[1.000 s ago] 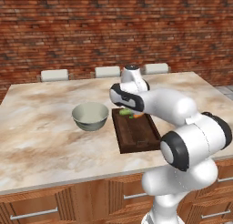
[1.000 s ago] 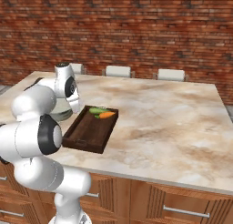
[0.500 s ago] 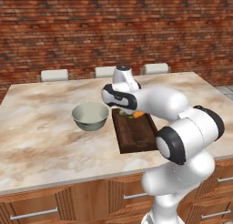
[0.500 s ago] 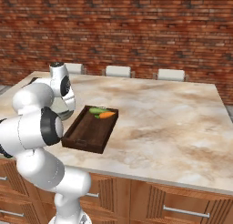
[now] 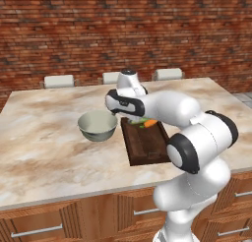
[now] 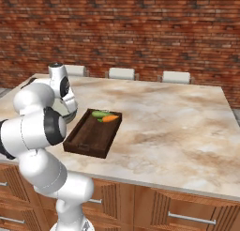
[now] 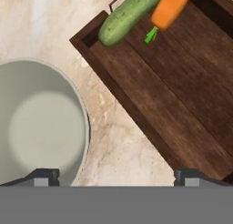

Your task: Place the two vegetables and bowl onto the tray for setting up a vegetable dip station.

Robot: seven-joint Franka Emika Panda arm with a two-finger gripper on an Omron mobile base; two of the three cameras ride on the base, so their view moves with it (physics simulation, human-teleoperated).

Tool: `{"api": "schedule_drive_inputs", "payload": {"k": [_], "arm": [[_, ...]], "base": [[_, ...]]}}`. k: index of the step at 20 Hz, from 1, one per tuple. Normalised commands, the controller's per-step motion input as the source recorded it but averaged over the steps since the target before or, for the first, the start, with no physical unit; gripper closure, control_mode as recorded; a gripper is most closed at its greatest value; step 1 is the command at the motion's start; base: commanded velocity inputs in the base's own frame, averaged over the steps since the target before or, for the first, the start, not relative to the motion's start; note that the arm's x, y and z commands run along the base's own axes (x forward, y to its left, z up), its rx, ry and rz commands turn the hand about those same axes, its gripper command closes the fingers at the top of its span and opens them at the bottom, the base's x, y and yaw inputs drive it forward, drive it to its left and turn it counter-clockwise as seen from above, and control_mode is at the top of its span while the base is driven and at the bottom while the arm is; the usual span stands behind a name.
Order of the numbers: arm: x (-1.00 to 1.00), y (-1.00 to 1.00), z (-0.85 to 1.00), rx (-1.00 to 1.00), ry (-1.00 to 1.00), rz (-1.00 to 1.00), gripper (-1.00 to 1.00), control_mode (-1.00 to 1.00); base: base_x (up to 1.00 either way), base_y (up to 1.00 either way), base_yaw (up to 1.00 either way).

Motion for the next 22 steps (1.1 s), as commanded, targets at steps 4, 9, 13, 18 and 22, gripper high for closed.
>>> {"api": "schedule_drive_inputs", "payload": {"k": [4, 9, 13, 18, 22], "arm": [[0.00, 0.14, -0.11, 0.00, -0.03, 0.07, -1.00, -1.00], [0.00, 0.10, -0.16, 0.03, -0.07, 0.05, -1.00, -1.00], [0.01, 0.08, -0.09, 0.03, -0.06, 0.03, -1.00, -1.00], [0.08, 0.04, -0.05, 0.01, -0.04, 0.01, -1.00, -1.00], [0.15, 0.00, -0.06, 0.00, -0.03, 0.00, -1.00, -1.00]], "base": [[0.00, 0.00, 0.00], [0.00, 0.00, 0.00], [0.00, 0.00, 0.00], [0.00, 0.00, 0.00], [0.00, 0.00, 0.00]]}}
